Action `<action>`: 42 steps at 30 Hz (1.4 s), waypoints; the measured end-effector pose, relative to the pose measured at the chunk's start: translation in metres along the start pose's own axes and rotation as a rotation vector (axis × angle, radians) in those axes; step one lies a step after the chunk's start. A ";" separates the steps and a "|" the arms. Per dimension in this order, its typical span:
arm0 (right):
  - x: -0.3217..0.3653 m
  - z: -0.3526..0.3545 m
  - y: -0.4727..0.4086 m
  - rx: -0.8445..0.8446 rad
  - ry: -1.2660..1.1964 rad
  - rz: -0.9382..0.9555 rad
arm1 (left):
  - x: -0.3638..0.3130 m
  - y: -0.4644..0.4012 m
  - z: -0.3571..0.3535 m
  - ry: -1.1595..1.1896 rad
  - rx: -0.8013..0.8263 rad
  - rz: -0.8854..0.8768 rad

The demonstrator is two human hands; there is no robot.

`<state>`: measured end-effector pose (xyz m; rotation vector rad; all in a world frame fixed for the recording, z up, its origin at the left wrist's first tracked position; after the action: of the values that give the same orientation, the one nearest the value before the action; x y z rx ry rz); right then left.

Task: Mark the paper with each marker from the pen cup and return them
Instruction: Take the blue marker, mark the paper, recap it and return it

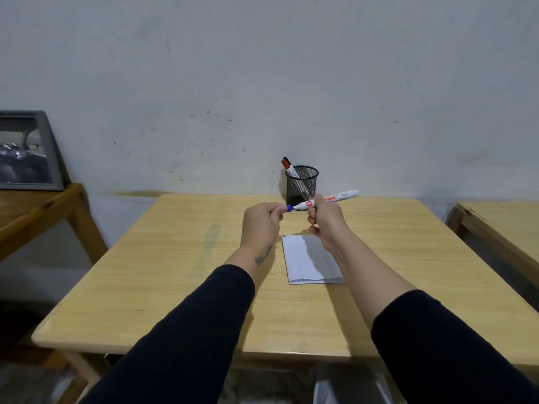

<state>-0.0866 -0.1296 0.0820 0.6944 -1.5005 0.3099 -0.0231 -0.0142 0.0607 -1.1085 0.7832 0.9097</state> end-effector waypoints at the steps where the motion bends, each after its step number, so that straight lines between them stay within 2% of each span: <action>1: 0.001 0.004 -0.004 -0.029 -0.020 0.009 | 0.003 -0.001 0.003 0.016 0.008 0.059; 6: 0.004 0.018 -0.015 -0.038 0.088 0.119 | 0.019 -0.016 0.027 -0.244 0.098 0.028; 9: -0.005 0.012 -0.015 -0.004 0.128 0.182 | 0.024 -0.023 0.023 -0.481 0.231 0.026; 12: -0.018 0.008 -0.015 -0.024 0.117 0.230 | 0.029 -0.017 0.012 -0.574 0.331 0.043; 18: -0.023 0.002 -0.015 -0.004 0.040 0.231 | 0.040 -0.004 0.007 -0.579 0.318 -0.022; 21: -0.031 -0.006 -0.022 0.040 -0.031 0.134 | 0.053 0.001 0.002 -0.694 0.281 -0.088; 24: -0.038 -0.011 -0.022 0.091 -0.088 0.114 | 0.057 0.006 0.000 -0.760 0.251 -0.137; 31: -0.056 -0.015 -0.028 -0.028 0.071 0.303 | 0.069 0.005 -0.006 -0.776 0.342 -0.140; 42: -0.065 -0.017 -0.037 -0.084 0.262 0.338 | 0.070 0.004 -0.007 -0.781 0.333 -0.149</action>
<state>-0.0557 -0.1334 0.0112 0.3157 -1.3669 0.5693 0.0021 -0.0058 -0.0042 -0.4410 0.1851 0.9439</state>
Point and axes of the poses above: each hand's wrist, its own y-axis away from the middle knuckle, its own z-axis out of the back of the hand, x = y × z, the point moved 1 cm from there along -y, towards the middle knuckle, and after that the axes turned 10 degrees about -x, right-handed, at the moved point
